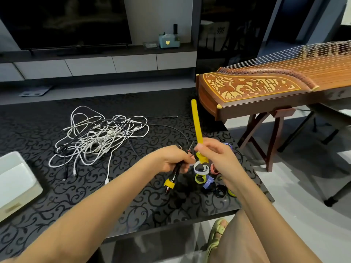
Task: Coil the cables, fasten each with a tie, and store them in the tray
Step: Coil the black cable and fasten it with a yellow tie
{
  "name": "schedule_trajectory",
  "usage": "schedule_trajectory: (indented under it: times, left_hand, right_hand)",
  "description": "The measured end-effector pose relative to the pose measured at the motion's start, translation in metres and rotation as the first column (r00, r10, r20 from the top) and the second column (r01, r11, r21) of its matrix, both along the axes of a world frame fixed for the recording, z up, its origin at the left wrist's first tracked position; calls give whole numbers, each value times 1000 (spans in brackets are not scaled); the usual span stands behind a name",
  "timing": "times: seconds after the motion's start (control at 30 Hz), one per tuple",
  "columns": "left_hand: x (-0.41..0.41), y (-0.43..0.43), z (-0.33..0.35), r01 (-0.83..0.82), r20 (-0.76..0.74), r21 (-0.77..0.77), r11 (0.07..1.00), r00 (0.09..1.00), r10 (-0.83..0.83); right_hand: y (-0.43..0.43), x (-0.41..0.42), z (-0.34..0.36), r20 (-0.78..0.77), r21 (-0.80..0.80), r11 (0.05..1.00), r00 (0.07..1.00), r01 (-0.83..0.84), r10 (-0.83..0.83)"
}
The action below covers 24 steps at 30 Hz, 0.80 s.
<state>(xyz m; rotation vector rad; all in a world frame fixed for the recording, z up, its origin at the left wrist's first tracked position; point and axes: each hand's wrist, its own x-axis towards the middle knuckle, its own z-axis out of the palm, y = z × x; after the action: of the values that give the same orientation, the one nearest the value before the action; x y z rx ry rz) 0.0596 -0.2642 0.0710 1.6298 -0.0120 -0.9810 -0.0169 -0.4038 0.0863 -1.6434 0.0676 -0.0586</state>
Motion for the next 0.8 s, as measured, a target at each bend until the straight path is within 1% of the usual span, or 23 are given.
schedule_trajectory:
  times: [0.07, 0.1, 0.13, 0.23, 0.3, 0.37, 0.43, 0.47, 0.53, 0.57, 0.6, 0.63, 0.7, 0.73, 0.8]
  left_hand:
    - [-10, 6, 10, 127, 82, -17, 992, 989, -125]
    - [-14, 10, 15, 174, 118, -29, 984, 978, -170]
    - [-17, 11, 19, 205, 141, -38, 978, 970, -198]
    - [-24, 27, 29, 215, 197, -12, 977, 958, -209]
    - [-26, 38, 36, 219, 168, 22, 975, 961, -220]
    - [-26, 51, 40, 191, 71, 32, 981, 979, -193]
    - [-28, 63, 46, 162, -2, 20, 987, 987, -162]
    - [-29, 68, 48, 173, 6, 46, 984, 985, -174]
    - [-33, 76, 53, 246, 98, 179, 953, 959, -266]
    - [-35, 77, 56, 270, 122, 212, 939, 946, -300]
    - [-36, 79, 59, 276, 119, 193, 942, 946, -302]
    - [-37, 82, 61, 253, 84, 125, 959, 961, -264]
    - [-40, 84, 64, 140, -5, -15, 990, 990, -140]
    - [-42, 86, 63, 75, -13, -34, 997, 997, -75]
    - [-44, 87, 57, -35, 36, -30, 999, 999, 37]
  right_hand:
    - [16, 5, 9, 40, 13, 992, 992, -124, 123]
    - [24, 7, 12, 48, 7, 990, 989, -141, 141]
    - [29, 8, 14, 51, -3, 992, 991, -123, 123]
    - [46, 8, 19, 97, -7, 999, 995, -35, 36]
    - [53, 6, 21, 139, 33, 999, 990, 5, -10]
    - [57, 5, 20, 140, 94, 994, 988, 51, -64]
    - [61, 3, 19, 133, 120, 989, 986, 86, -102]
    - [63, 3, 19, 130, 129, 987, 985, 100, -117]
    - [69, 2, 19, 123, 145, 983, 983, 115, -133]
    - [72, 2, 19, 126, 143, 983, 983, 118, -136]
    - [74, 1, 19, 135, 132, 985, 982, 115, -132]
    - [78, 0, 20, 143, 121, 987, 982, 105, -122]
    - [81, 0, 23, 130, 139, 983, 982, 119, -138]
    - [80, 0, 25, 108, 178, 972, 979, 152, -173]
    - [73, 4, 30, 13, 298, 916, 958, 270, -287]
